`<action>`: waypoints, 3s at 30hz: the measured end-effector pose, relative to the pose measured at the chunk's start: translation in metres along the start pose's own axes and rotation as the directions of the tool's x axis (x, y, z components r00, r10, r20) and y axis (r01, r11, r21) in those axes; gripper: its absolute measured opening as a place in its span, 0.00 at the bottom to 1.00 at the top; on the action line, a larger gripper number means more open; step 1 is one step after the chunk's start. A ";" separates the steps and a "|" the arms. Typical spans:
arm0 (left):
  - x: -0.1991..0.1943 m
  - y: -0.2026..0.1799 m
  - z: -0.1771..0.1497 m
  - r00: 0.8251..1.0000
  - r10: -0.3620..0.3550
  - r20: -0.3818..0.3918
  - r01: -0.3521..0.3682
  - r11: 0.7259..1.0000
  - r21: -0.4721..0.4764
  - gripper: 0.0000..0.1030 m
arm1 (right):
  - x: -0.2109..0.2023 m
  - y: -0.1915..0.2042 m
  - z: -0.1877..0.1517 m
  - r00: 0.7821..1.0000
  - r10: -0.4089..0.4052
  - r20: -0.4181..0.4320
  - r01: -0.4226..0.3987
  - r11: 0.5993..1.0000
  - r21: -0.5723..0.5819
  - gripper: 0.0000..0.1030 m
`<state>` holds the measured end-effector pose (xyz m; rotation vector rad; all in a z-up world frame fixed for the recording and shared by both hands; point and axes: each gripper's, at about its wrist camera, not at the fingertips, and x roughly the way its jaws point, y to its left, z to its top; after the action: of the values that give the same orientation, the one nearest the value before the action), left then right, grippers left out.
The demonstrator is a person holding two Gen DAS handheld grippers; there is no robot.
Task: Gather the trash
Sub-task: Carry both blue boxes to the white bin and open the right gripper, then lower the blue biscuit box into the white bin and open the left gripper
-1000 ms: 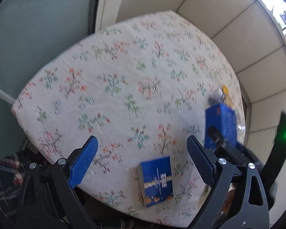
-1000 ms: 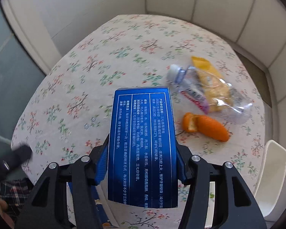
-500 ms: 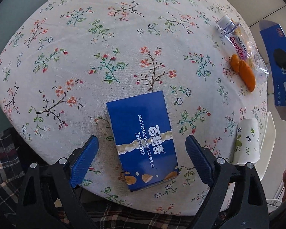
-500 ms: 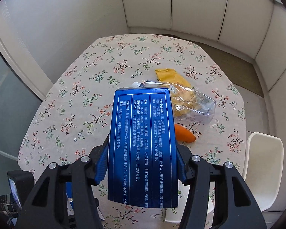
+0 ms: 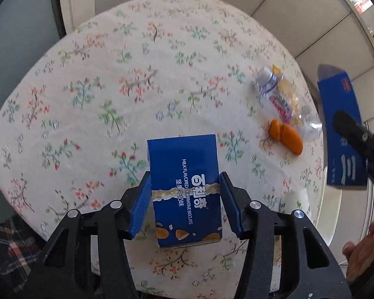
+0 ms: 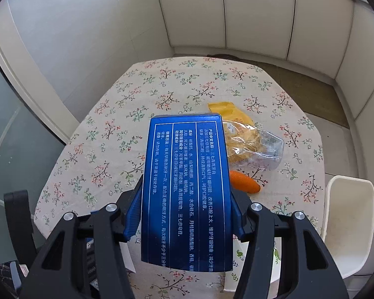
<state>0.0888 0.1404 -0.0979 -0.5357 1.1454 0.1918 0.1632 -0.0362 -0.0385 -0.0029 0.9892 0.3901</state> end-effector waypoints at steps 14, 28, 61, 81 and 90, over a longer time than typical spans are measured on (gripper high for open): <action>-0.095 -0.087 0.042 0.894 -0.166 0.417 0.093 0.977 0.189 0.49 | -0.087 -0.035 -0.005 0.952 -0.060 0.300 0.049 0.998 0.042 0.54; -0.093 -0.163 0.002 0.849 -0.319 0.422 0.143 0.907 0.397 0.49 | -0.123 -0.098 -0.030 0.879 -0.306 0.365 0.240 0.947 0.214 0.55; -0.015 -0.316 -0.091 0.860 -0.483 0.166 0.286 0.725 0.627 0.50 | -0.176 -0.272 -0.115 0.607 -0.787 0.106 0.591 0.537 0.601 0.86; 0.022 -0.360 -0.124 0.873 -0.488 -0.003 0.364 0.647 0.671 0.59 | -0.187 -0.302 -0.140 0.592 -0.805 0.032 0.613 0.475 0.631 0.89; 0.017 -0.350 -0.118 0.889 -0.456 0.044 0.317 0.680 0.661 0.73 | -0.184 -0.294 -0.134 0.593 -0.804 0.043 0.616 0.488 0.618 0.93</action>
<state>0.1431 -0.2209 -0.0424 -0.1247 0.7918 -0.5067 0.0590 -0.3922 -0.0141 0.1574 0.6414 -0.7015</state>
